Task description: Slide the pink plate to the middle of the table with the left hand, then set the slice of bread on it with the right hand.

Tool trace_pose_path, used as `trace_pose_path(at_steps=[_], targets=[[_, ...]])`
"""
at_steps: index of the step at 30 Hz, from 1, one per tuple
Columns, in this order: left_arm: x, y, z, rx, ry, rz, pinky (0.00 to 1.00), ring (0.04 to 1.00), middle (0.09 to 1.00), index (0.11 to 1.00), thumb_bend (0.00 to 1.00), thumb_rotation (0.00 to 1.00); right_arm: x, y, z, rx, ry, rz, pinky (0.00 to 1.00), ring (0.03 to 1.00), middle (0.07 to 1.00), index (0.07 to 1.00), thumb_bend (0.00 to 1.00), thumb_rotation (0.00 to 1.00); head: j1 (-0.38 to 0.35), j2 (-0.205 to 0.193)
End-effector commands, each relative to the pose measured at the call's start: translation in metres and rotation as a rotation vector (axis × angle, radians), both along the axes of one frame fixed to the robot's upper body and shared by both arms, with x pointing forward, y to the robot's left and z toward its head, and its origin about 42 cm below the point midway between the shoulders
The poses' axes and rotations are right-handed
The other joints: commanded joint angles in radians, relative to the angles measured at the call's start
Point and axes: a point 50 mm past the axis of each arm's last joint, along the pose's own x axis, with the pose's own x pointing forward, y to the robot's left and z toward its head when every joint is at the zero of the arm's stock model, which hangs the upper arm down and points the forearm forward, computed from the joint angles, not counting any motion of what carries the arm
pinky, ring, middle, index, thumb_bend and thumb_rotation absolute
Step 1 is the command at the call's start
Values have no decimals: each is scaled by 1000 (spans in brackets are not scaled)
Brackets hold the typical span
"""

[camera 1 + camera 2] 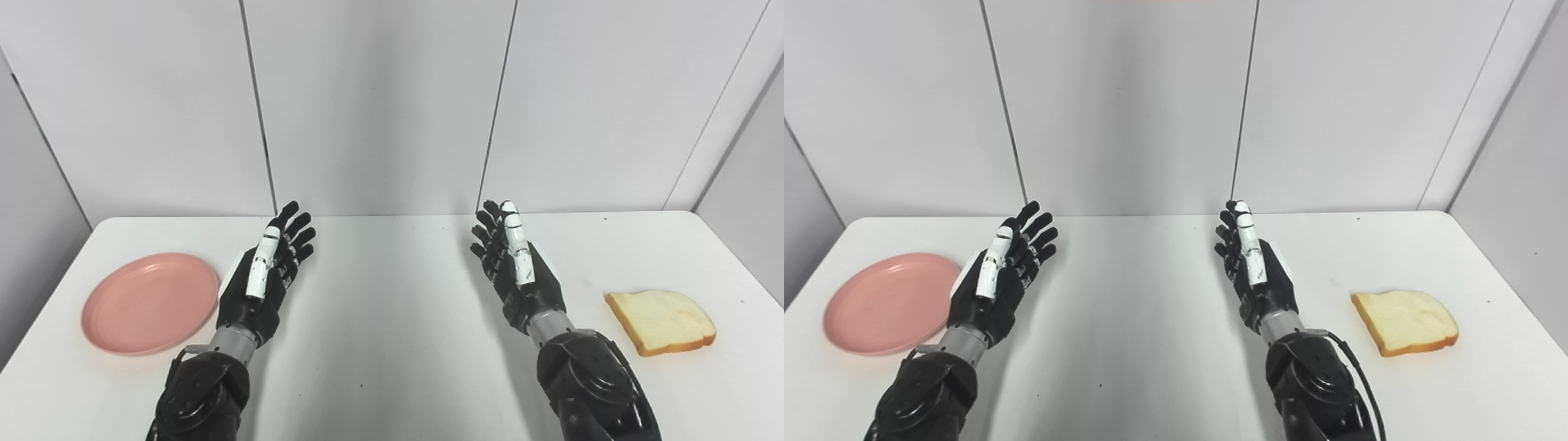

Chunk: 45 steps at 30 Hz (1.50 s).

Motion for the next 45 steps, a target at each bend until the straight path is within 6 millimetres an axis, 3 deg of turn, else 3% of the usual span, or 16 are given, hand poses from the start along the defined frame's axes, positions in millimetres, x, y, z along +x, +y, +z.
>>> trace_pose_path(at_steps=[1, 38, 45], targets=[[3, -1, 19, -10, -74, -7, 954, 933, 942, 934, 386, 1000, 1, 1, 20, 7, -72, 9, 1000, 1000, 1000, 1000, 292, 1000, 1, 1], [4, -3, 21, -16, -68, -6, 956, 932, 940, 933, 385, 1000, 3, 0, 20, 6, -71, 12, 1000, 1000, 1000, 1000, 305, 1000, 5, 8], [5, -10, 18, -11, -69, -12, 967, 943, 945, 938, 382, 1000, 3, -5, 19, 3, -64, -3, 1000, 1000, 1000, 1000, 302, 1000, 73, -14]])
